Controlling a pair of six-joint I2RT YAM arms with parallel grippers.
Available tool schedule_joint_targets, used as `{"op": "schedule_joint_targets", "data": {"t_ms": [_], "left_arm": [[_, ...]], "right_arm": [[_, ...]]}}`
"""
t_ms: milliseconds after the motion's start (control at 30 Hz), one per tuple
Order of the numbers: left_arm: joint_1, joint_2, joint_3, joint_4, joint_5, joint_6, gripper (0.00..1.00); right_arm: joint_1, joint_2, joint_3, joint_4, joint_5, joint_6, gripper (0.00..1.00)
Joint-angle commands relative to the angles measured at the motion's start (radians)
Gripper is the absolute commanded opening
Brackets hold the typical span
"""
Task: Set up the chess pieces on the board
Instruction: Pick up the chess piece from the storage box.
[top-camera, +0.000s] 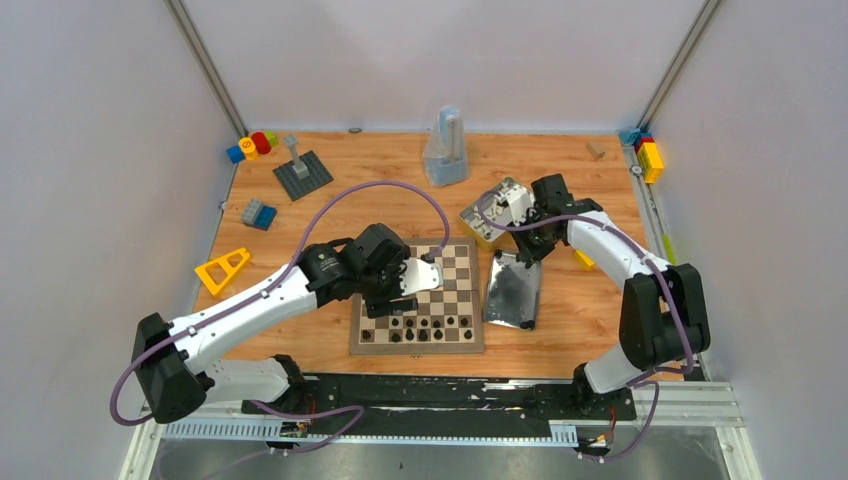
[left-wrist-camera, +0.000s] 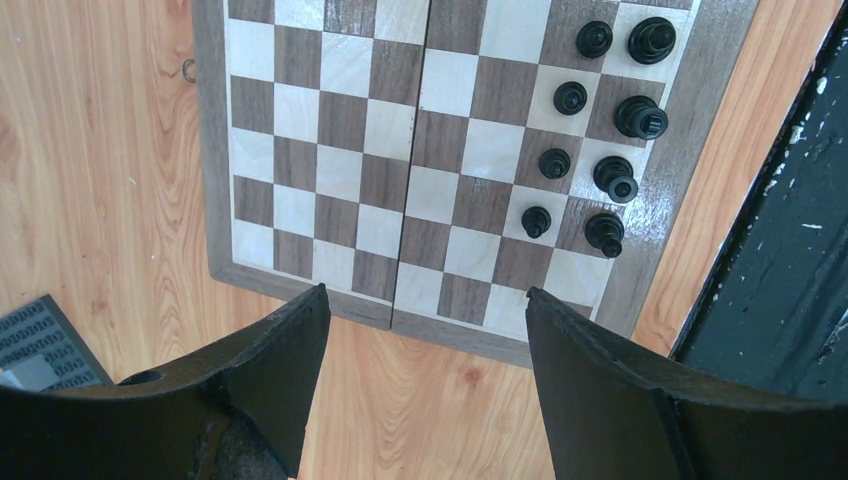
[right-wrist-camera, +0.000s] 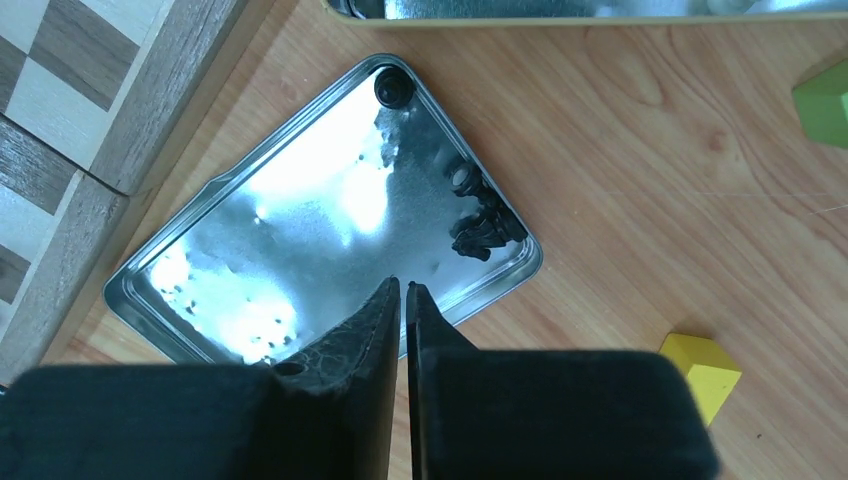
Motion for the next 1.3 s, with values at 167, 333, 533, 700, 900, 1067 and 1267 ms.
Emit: {"op": "schedule_joint_targets", "data": {"t_ms": [167,333,533,700,900,1067,1267], "left_arm": [[0.014,0.006,0.038,0.039,0.027,0.004,0.8],[0.016,0.002,0.035,0.039,0.026,0.005,0.8],[0.018,0.0,0.025,0.041,0.029,0.005,0.8],[0.02,0.001,0.021,0.046,0.034,0.006,0.8],[0.021,0.002,0.02,0.049,0.039,0.007,0.8],[0.021,0.004,0.021,0.051,0.041,0.007,0.8],[0.021,0.002,0.022,0.051,0.043,0.006,0.8]], "right_arm": [[-0.014,0.045,0.046,0.036,0.071,0.077,0.3],[-0.03,0.106,0.058,0.054,0.102,0.11,0.3],[-0.041,0.154,0.066,0.067,0.106,0.126,0.33],[-0.048,0.184,0.079,0.072,0.106,0.132,0.33],[-0.054,0.206,0.09,0.076,0.096,0.136,0.32],[-0.058,0.224,0.089,0.079,0.099,0.141,0.28],[-0.059,0.227,0.085,0.08,0.098,0.148,0.25]]}}
